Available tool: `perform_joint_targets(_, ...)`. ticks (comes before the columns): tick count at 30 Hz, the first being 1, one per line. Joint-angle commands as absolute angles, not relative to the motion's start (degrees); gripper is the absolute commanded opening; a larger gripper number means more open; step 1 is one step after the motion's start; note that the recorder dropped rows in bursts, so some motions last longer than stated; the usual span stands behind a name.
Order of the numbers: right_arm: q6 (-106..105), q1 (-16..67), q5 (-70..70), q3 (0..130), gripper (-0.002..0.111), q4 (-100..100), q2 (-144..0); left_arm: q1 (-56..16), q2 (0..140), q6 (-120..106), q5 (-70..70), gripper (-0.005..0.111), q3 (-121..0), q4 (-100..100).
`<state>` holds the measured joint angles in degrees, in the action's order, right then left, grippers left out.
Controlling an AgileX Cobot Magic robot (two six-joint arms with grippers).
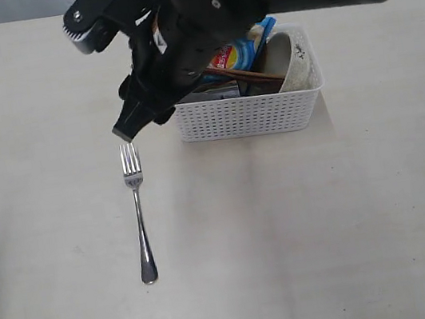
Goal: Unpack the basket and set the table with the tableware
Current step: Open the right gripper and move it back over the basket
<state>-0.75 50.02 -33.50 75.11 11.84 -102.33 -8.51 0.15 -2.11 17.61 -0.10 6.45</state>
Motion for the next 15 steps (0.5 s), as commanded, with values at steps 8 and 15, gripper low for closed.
perform_joint_targets(8, 7.61, 51.05, -30.91, 75.52, 0.055, 28.46, -107.78, -8.2, 0.0, -1.92, 17.15, 0.0, 0.0, 6.08)
perform_joint_targets(15, 10.44, 51.05, -29.76, 75.52, 0.055, 32.31, -108.77, -8.2, 0.0, -1.92, 17.15, 0.0, 0.0, 6.08)
